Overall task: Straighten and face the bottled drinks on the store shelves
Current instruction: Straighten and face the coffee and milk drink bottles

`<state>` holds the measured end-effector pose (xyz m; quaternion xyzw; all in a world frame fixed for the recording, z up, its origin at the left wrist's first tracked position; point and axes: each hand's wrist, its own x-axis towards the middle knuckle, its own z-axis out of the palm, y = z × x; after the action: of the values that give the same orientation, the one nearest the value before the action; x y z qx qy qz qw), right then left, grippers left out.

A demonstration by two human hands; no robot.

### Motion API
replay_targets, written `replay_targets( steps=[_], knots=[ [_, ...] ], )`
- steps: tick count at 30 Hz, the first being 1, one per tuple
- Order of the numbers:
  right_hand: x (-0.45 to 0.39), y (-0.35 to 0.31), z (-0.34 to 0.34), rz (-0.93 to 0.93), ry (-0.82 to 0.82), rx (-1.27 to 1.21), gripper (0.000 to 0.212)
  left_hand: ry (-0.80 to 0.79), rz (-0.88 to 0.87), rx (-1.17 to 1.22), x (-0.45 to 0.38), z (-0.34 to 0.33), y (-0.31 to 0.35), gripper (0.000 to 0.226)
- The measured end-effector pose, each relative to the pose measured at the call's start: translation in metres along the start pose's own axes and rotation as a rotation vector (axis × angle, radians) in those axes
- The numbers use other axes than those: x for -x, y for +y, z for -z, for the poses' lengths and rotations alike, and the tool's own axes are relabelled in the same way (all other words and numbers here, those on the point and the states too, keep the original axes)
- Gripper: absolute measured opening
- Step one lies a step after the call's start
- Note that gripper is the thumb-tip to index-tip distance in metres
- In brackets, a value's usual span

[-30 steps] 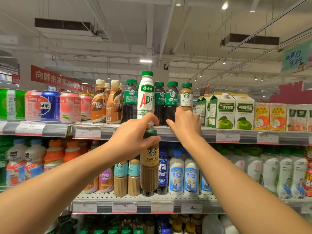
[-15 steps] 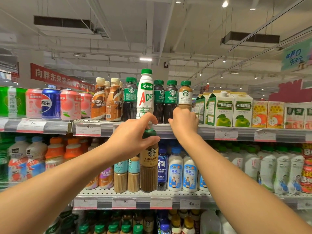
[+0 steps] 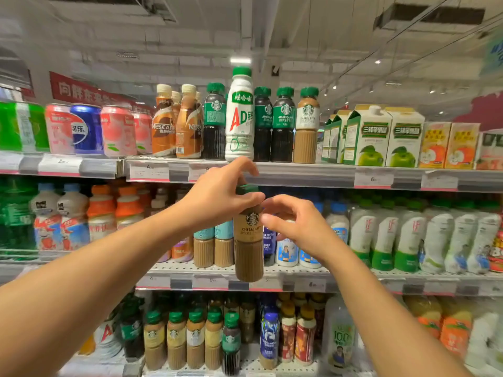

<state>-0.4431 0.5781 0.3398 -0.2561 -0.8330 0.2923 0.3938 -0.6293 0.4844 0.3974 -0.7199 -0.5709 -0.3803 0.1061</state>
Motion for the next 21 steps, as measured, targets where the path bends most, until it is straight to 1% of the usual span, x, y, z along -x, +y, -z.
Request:
replay_targets(
  steps=[2, 4, 6, 8, 11, 13, 17, 19, 21],
  knots=[
    [0.013, 0.012, -0.015, -0.018, -0.069, 0.002, 0.058, -0.005, 0.005, 0.025, 0.005, -0.009, 0.002, 0.040],
    [0.023, 0.022, -0.029, -0.040, -0.031, 0.057, 0.067, -0.018, -0.001, 0.022, 0.012, -0.021, 0.003, 0.042],
    [0.031, 0.031, -0.037, -0.063, 0.032, 0.082, 0.067, -0.030, -0.018, -0.007, 0.019, -0.035, 0.003, 0.043],
    [0.041, 0.040, -0.042, -0.079, 0.054, 0.115, 0.067, -0.056, -0.027, -0.031, 0.027, -0.048, 0.000, 0.047],
    [0.059, 0.057, -0.051, -0.142, 0.052, 0.182, 0.052, -0.167, -0.020, -0.080, 0.040, -0.064, -0.007, 0.055],
    [0.071, 0.072, -0.059, -0.182, 0.040, 0.232, 0.050, -0.251, -0.001, -0.089, 0.053, -0.075, -0.016, 0.057],
    [0.091, 0.104, -0.076, -0.276, -0.037, 0.347, 0.070, -0.366, 0.067, -0.087, 0.091, -0.095, -0.045, 0.040],
    [0.099, 0.120, -0.084, -0.320, -0.092, 0.398, 0.065, -0.429, 0.117, -0.097, 0.112, -0.110, -0.062, 0.031],
    [0.104, 0.138, -0.093, -0.361, -0.130, 0.376, 0.056, -0.490, 0.146, -0.161, 0.129, -0.129, -0.078, 0.027]
  ],
)
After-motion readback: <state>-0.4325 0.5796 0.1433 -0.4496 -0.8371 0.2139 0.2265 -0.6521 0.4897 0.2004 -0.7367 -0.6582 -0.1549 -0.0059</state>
